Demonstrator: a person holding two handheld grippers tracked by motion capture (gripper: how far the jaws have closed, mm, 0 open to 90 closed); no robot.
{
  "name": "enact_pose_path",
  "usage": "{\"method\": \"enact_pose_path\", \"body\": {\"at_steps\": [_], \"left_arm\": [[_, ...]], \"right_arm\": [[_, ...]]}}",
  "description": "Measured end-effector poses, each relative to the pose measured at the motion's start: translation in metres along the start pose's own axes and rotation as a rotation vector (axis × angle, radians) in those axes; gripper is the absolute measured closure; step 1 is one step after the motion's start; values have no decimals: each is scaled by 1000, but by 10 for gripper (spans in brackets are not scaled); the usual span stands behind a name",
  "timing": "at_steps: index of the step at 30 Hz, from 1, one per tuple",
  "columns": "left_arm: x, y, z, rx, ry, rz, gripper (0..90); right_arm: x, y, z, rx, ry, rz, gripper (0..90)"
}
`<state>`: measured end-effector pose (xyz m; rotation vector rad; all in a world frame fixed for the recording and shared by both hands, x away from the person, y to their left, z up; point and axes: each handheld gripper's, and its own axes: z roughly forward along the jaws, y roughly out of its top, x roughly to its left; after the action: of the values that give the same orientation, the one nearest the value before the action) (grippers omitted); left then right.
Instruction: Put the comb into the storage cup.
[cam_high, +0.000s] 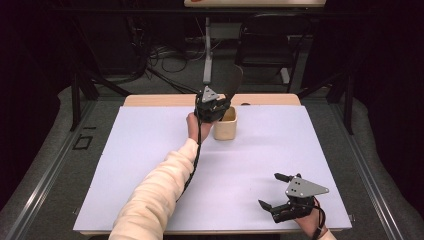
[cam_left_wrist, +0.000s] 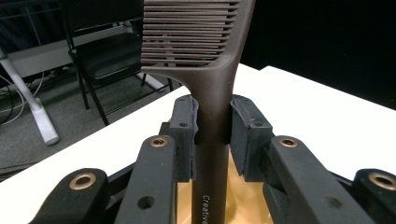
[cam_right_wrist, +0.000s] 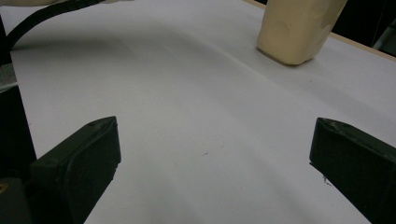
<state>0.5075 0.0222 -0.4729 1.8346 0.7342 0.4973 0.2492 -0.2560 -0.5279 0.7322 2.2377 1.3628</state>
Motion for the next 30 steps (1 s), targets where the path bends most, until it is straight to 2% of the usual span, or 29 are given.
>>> {"method": "enact_pose_path", "body": {"at_steps": [12, 19, 30], "left_arm": [[0, -2, 3, 36, -13, 2, 721], [-1, -1, 5, 64, -25, 23, 721], [0, -3, 6, 70, -31, 12, 721]], "right_arm": [[0, 0, 0, 3, 2, 0, 16], [0, 0, 0, 2, 3, -1, 16], [0, 0, 0, 0, 4, 1, 16]]}}
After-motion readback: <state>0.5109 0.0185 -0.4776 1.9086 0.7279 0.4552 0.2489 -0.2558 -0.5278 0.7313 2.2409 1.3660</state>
